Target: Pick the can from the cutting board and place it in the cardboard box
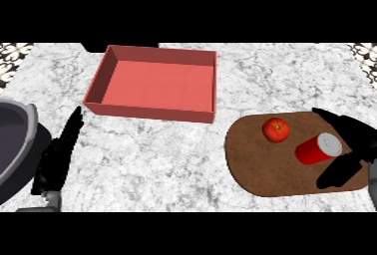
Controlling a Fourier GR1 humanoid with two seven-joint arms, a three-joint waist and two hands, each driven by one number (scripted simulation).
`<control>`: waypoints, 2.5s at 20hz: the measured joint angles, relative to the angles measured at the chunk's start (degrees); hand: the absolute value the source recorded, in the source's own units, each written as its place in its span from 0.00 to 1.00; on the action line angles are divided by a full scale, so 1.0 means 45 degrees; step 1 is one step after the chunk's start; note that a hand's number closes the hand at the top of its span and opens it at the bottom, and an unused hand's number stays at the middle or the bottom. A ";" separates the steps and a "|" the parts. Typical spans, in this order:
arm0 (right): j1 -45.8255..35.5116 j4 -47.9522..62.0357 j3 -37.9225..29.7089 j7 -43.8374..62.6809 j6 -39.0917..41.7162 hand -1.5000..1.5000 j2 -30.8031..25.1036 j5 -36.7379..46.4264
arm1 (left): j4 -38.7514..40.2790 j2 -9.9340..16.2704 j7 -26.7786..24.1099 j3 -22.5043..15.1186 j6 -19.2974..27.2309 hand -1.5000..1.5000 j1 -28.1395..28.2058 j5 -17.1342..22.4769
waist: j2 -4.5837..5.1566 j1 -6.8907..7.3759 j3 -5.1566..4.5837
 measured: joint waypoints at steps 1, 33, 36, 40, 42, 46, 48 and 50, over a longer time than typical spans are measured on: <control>0.0190 -0.0070 0.0055 -0.0107 0.0012 0.00 0.0093 0.0162 | 0.0076 -0.0034 -0.0144 0.0089 0.0003 0.50 0.0065 -0.0041 | -0.0001 -0.0004 -0.0003; -0.5664 0.5183 0.2148 -1.0515 -0.2925 1.00 -0.0769 0.4461 | -0.0005 -0.0658 -0.0062 -0.0217 -0.1157 0.50 -0.1178 -0.0492 | 0.0693 0.1898 0.0068; -0.6644 0.6720 0.1925 -1.2112 -0.3737 1.00 -0.0790 0.4509 | 0.0146 -0.0636 -0.0093 -0.0179 -0.1134 0.50 -0.1266 -0.0543 | 0.0672 0.1843 0.0063; -0.7888 0.8483 0.1186 -1.4236 -0.4038 1.00 -0.0379 0.3554 | 0.0242 -0.0632 -0.0019 -0.0101 -0.1097 0.50 -0.1384 -0.0549 | 0.0605 0.1707 0.0061; -0.8464 0.9170 0.0700 -1.5259 -0.3899 1.00 -0.0078 0.2808 | 0.0233 -0.0702 0.0050 -0.0122 -0.1048 0.50 -0.1367 -0.0562 | 0.0554 0.1628 0.0058; -0.9855 1.0703 -0.0017 -1.6896 -0.3187 1.00 0.0499 0.1625 | 0.0370 -0.0775 0.0012 -0.0133 -0.0933 0.50 -0.1281 -0.0666 | 0.0477 0.1480 0.0037; -1.0540 1.1537 -0.0255 -1.7601 -0.2972 1.00 0.0788 0.1296 | 0.0304 -0.0736 0.0110 -0.0041 -0.0920 0.50 -0.1278 -0.0635 | 0.0427 0.1371 0.0030; -1.1376 1.2375 -0.0430 -1.8047 -0.2639 1.00 0.1004 0.1068 | 0.0312 -0.0778 0.0053 -0.0033 -0.0885 0.50 -0.1122 -0.0639 | 0.0377 0.1251 0.0020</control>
